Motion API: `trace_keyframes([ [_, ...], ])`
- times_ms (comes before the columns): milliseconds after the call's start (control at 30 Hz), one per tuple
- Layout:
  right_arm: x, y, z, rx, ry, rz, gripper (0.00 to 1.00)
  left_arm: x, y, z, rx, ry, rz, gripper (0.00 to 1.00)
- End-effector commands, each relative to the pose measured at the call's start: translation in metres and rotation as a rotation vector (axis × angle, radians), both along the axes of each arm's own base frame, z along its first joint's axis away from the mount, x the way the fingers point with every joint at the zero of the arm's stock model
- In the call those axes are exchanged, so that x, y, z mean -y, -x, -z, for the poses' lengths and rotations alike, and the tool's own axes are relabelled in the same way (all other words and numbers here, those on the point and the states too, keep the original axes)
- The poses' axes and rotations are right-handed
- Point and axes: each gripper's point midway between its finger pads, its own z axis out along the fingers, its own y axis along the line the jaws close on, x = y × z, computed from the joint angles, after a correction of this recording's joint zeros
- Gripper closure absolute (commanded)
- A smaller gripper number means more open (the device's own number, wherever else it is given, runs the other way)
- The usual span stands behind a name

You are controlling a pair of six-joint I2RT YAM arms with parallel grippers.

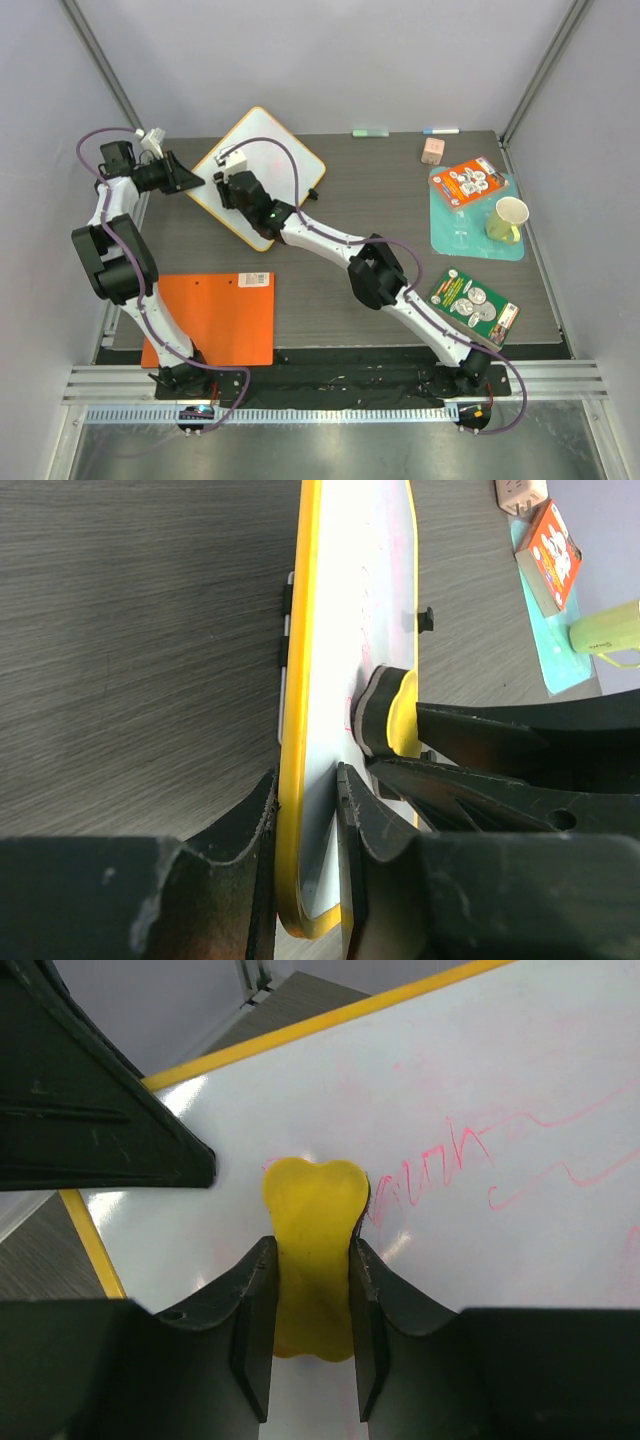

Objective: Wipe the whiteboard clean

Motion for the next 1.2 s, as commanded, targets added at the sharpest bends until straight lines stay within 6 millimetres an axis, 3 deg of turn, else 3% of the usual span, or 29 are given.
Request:
trace_keyframes([
  [0, -0.017, 0.002, 0.026, -0.068, -0.058, -0.089, 0.99, 0.020, 0.009, -0.021, 0.085, -0.074, 0.069, 1.00],
  [100, 0.003, -0.002, 0.053, -0.155, -0.016, -0.034, 0.99, 0.019, 0.010, -0.023, 0.088, -0.080, 0.069, 1.00],
  [200, 0.032, 0.006, 0.077, -0.245, 0.038, 0.039, 0.99, 0.020, 0.011, -0.023, 0.086, -0.083, 0.069, 1.00],
  [233, 0.050, 0.013, 0.092, -0.278, 0.088, 0.079, 0.99, 0.020, 0.010, -0.024, 0.088, -0.084, 0.069, 1.00],
  [300, 0.064, 0.025, 0.105, -0.318, 0.114, 0.115, 0.99, 0.019, 0.010, -0.025, 0.089, -0.083, 0.066, 1.00],
  [433, 0.113, 0.050, 0.127, -0.323, 0.220, 0.253, 0.99, 0.021, 0.011, -0.025, 0.084, -0.073, 0.069, 1.00],
  [533, 0.123, 0.067, 0.144, -0.347, 0.236, 0.260, 0.99, 0.021, 0.011, -0.026, 0.087, -0.073, 0.068, 1.00],
  [667, 0.092, 0.087, 0.148, -0.332, 0.212, 0.122, 0.99, 0.021, 0.011, -0.028, 0.091, -0.064, 0.067, 1.00],
  [833, 0.046, 0.102, 0.123, -0.219, 0.095, -0.023, 0.99, 0.022, 0.014, -0.028, 0.088, -0.067, 0.073, 1.00],
  [1067, 0.016, 0.081, 0.085, -0.100, -0.053, -0.054, 0.99, 0.022, 0.017, -0.027, 0.081, -0.071, 0.078, 1.00],
  [1100, 0.007, 0.076, 0.071, -0.080, -0.074, -0.066, 0.99, 0.023, 0.017, -0.027, 0.078, -0.069, 0.079, 1.00],
  [1167, 0.007, 0.066, 0.074, -0.067, -0.082, -0.047, 0.99, 0.023, 0.017, -0.028, 0.078, -0.069, 0.079, 1.00],
])
